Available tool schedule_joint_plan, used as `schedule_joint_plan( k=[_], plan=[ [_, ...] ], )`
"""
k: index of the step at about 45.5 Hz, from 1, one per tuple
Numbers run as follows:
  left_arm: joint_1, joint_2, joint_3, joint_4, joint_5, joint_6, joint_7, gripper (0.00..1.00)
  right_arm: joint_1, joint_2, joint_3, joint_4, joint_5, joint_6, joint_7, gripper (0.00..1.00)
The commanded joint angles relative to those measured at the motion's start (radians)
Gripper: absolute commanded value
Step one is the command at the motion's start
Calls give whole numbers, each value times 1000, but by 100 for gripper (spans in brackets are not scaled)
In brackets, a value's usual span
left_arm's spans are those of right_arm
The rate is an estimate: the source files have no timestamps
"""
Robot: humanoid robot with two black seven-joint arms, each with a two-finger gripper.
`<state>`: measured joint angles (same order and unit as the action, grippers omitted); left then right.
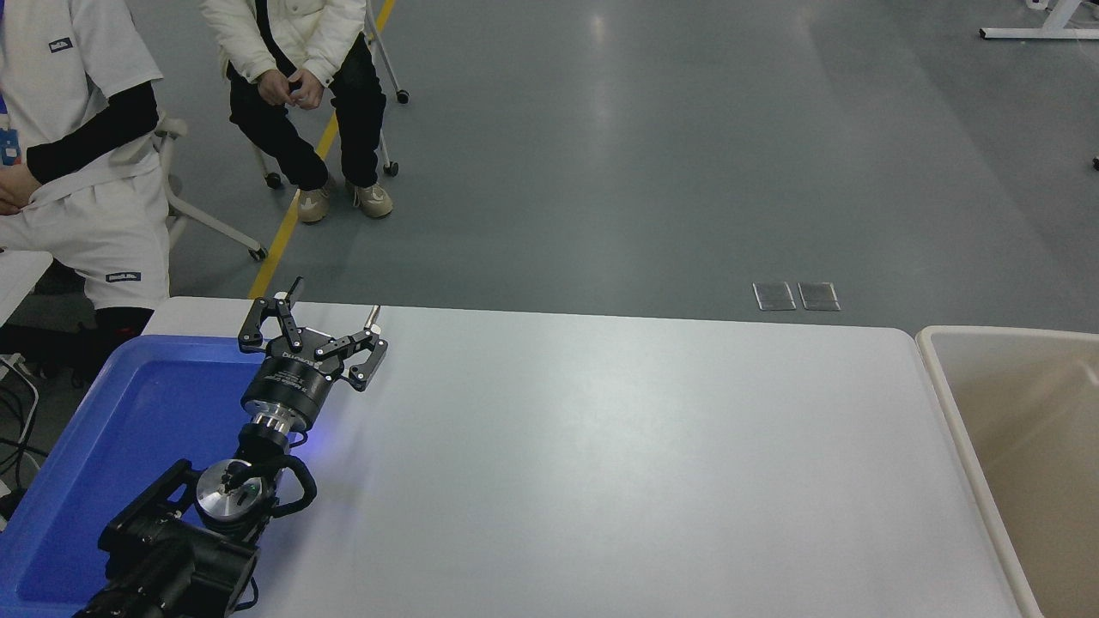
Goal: Pick up paper ball place in dustbin
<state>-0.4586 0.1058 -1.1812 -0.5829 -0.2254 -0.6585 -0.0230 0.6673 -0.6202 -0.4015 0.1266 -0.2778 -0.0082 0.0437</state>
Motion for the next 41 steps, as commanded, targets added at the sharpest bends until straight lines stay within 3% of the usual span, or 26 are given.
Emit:
schedule_joint_plan(
  k=[1,27,41],
  plan=[
    [0,0,0,0,0,-1,0,99,-28,8,20,-15,2,5,1,100],
    [0,0,0,0,0,-1,0,99,95,-30,52,39,0,14,4,100],
    [0,0,0,0,0,0,0,99,225,-162,562,321,-15,14,12,100]
  ],
)
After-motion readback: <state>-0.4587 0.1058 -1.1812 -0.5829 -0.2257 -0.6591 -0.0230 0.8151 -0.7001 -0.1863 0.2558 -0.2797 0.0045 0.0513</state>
